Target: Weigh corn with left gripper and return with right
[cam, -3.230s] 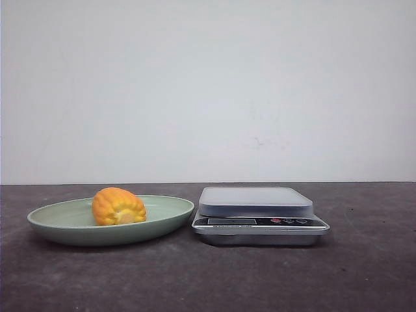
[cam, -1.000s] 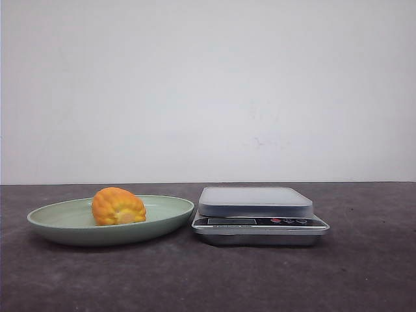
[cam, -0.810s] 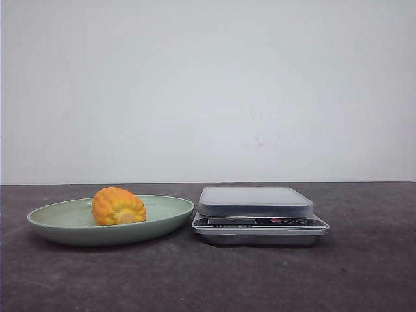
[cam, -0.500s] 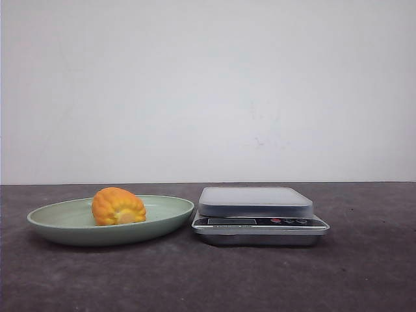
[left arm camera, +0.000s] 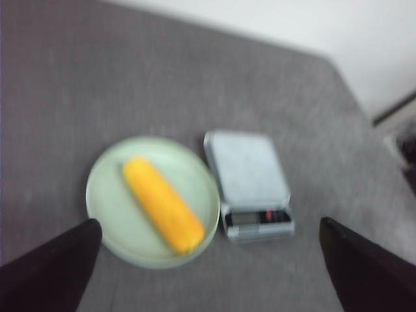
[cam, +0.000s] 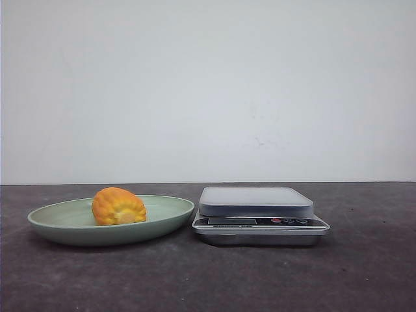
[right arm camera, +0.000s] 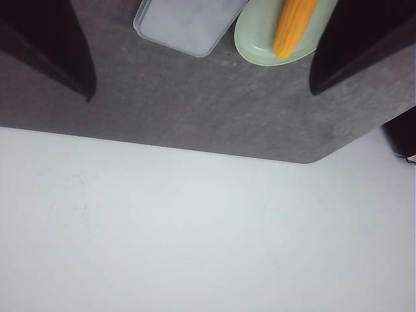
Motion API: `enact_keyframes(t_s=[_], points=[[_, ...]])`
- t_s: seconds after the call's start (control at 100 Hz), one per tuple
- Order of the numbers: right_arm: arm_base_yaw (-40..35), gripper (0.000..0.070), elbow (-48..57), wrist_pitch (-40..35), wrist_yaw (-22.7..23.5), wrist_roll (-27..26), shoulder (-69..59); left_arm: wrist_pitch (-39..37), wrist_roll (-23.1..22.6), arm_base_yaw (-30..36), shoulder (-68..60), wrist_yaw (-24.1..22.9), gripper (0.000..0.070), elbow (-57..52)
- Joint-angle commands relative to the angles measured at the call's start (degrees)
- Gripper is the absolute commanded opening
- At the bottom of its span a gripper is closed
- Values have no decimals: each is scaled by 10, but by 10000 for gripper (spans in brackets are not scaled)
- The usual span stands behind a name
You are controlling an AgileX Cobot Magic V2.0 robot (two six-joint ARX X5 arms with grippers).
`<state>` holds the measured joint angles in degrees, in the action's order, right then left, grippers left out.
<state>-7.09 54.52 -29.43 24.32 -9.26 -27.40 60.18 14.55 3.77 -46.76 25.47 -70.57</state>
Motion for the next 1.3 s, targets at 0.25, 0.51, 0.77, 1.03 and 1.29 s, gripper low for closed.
enact_keyframes(t_s=[0.25,0.51,0.77,1.03,1.29], points=[[-3,660,11,-3,-3,-12,-2,13,31,60,-145,0,700,-12],[-3,660,11,-24,-3,-24,-2,-99,75,131,-284,-61,700,-12],[-3,660,11,-41,-3,-28,-2,-137,108,153,-435,-70,700,-12],[-3,660,11,-55,-3,-28,-2,-171,146,170,-537,-71,700,-12],[-3,659,11,-62,-3,-27,-2,-215,165,190,-595,-71,657,-12]])
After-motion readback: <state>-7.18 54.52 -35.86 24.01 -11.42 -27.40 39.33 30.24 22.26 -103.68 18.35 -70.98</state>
